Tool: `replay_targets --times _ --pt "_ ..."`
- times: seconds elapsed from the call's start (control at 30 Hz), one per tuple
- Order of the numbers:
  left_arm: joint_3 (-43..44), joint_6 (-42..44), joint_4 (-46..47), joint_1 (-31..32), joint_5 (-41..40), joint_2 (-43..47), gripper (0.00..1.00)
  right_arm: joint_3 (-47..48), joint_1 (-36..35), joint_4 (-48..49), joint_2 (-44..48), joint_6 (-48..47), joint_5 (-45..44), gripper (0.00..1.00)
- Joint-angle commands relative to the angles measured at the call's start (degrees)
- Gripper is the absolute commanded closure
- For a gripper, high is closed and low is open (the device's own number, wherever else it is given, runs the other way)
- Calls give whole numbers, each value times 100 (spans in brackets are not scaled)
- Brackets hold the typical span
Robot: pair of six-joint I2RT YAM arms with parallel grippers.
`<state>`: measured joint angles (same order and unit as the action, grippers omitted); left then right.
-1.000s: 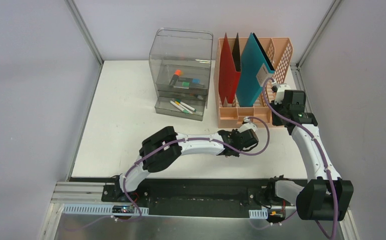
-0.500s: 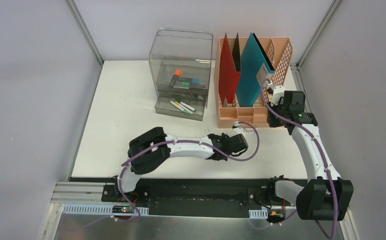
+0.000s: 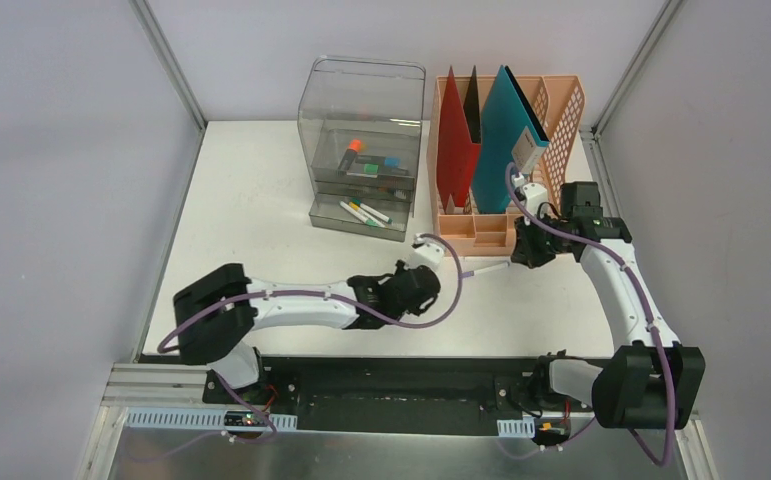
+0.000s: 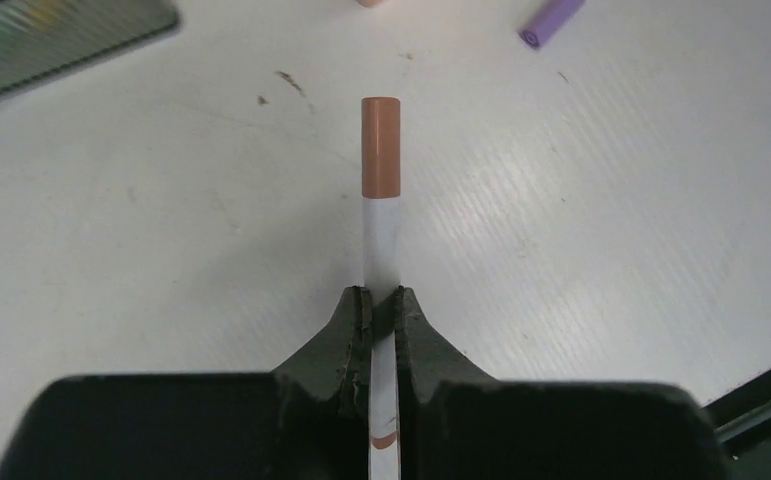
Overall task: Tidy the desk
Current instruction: Pick up the stationery from the center of the board.
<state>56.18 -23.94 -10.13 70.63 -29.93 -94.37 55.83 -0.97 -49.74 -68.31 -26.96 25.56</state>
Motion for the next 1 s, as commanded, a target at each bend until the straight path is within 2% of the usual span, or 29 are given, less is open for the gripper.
replay_targets --times 0.0,0.1,0.2,0.3,0.4,0.57,0.63,0.77,0.97 --pt "-799 -670 1242 -661 374 977 100 244 -61 -72 106 -260 288 100" --pt "-1599 -1225 2163 -1377 1126 1650 100 240 -81 -93 110 -289 291 100" --pt "-2309 -1636 3004 -1812 1030 2304 100 244 -103 -104 117 -314 291 100" --pt "-2521 -1988 3014 -2213 743 2775 100 238 -129 -106 115 -327 278 100" --pt "-2527 -2626 2804 -2748 948 2984 100 235 -161 -107 100 -340 262 100" --pt "-2595 -3935 3401 -3673 1772 2653 100 235 -190 -115 88 -361 244 100" --pt "-2543 -4350 3590 -3860 1933 2451 100 226 -191 -111 90 -363 242 100" --pt "-2414 -5029 3791 -3966 1644 2159 100 222 -192 -123 97 -371 264 100" --pt "-2133 -5581 3861 -4072 1215 1611 100 235 -193 -147 91 -371 319 100"
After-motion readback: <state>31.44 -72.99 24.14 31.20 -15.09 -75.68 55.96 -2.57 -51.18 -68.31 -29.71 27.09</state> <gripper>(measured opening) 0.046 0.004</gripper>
